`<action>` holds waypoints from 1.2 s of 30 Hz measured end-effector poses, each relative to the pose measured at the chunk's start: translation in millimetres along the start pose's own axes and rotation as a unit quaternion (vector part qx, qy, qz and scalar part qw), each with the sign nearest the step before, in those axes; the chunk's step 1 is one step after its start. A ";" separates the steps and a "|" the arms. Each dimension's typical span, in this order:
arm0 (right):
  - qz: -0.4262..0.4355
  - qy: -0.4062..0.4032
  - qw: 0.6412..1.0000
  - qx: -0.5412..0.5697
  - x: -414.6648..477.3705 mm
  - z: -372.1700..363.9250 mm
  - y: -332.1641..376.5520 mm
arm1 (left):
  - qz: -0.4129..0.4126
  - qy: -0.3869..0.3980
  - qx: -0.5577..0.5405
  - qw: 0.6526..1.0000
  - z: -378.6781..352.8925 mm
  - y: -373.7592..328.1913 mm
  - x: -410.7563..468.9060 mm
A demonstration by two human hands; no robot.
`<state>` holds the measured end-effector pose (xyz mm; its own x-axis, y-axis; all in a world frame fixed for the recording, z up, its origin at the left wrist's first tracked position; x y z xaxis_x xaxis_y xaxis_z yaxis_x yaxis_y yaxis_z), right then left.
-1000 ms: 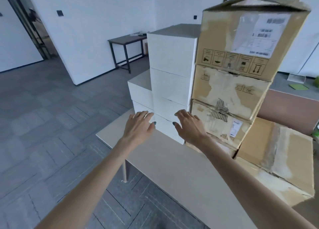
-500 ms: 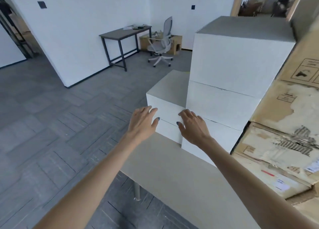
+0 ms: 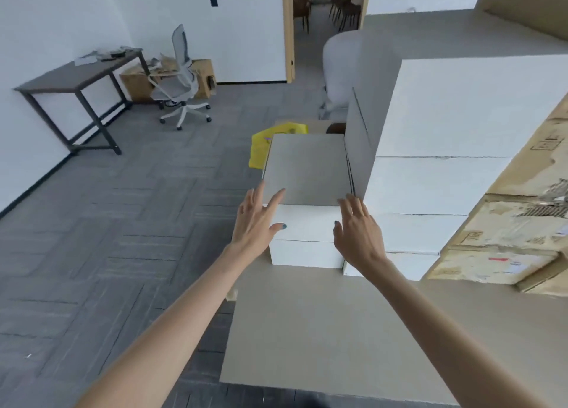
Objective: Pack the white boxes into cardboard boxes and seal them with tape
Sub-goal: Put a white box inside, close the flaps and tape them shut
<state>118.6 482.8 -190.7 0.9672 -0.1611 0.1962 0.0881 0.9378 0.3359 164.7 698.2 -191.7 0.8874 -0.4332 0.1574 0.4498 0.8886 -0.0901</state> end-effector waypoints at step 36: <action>-0.354 0.026 0.813 0.461 65.1 -52.0 39.3 | 0.129 0.016 -0.649 0.750 -31.6 100.0 64.9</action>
<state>197.4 525.2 -212.6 0.7630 -0.5247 -0.3775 0.4334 -0.0179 0.9010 270.5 754.1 -221.6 0.9542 -0.2947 -0.0511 -0.0354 0.0581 -0.9977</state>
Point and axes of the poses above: each hand's wrist, its own x-axis towards the middle knuckle, its own z-axis out of the back of the hand, y = z × x, the point moved 1 cm from there along x, towards the middle knuckle, and after that the axes turned 9 degrees about -z, right-handed, at the moved point
